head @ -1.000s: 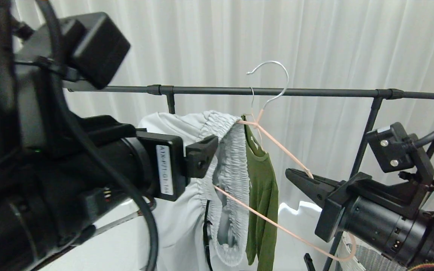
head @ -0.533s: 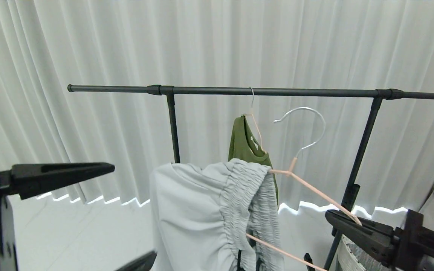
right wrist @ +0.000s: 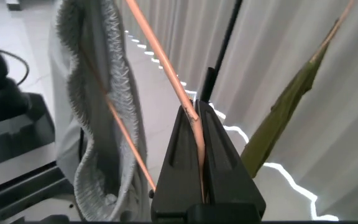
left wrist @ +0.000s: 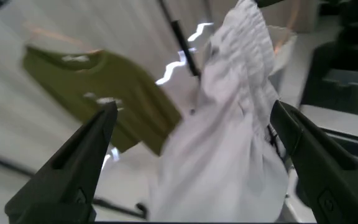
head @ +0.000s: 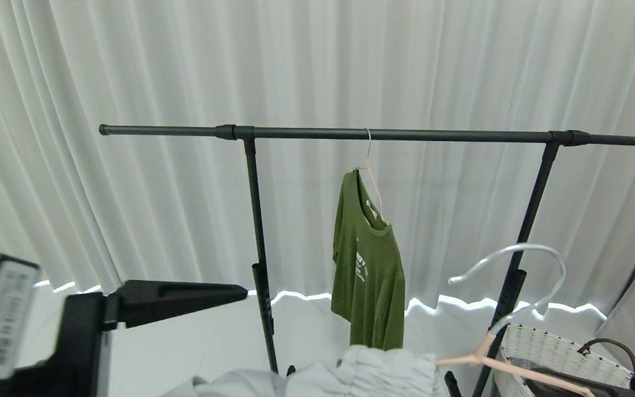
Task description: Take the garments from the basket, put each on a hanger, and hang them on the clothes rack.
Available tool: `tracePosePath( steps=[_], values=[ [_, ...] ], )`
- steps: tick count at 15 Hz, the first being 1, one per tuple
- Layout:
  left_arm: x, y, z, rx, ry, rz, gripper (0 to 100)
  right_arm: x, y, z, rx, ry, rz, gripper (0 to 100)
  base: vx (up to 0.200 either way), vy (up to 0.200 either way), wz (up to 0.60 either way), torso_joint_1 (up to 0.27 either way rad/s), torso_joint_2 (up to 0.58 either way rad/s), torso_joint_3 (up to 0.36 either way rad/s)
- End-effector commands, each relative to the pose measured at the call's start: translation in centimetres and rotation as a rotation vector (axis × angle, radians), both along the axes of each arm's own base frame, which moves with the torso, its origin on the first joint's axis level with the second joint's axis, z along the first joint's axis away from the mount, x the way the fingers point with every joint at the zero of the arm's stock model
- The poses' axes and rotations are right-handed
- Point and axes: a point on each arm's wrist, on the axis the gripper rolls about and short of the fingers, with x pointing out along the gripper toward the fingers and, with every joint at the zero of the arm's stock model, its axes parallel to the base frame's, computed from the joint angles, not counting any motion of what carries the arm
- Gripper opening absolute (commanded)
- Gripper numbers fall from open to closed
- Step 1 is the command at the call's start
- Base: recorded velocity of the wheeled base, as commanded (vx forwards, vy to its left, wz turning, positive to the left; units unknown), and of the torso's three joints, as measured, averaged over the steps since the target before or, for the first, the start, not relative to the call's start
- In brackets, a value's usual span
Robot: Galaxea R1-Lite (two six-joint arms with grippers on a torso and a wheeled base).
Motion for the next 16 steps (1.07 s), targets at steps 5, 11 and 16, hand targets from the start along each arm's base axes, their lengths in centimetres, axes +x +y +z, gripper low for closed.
tracePosePath(
  steps=[5,11,16],
  values=[
    [0.8,-1.5,-2.4,0.066,0.123,-0.059,100,-0.9,0.3,-0.4,-0.021,-0.006,0.087,0,0.0,0.0,0.0,0.0,0.0,0.0],
    [-0.9,-1.8,-4.7,0.141,0.167,-0.178,100,-0.9,0.4,-0.4,-0.024,-0.004,0.089,0,0.0,0.0,0.0,0.0,0.0,0.0],
    [-0.2,-3.1,-6.0,0.208,0.206,-0.17,100,-0.9,0.4,-0.4,-0.021,-0.004,0.09,0,0.0,0.0,0.0,0.0,0.0,0.0]
  ],
)
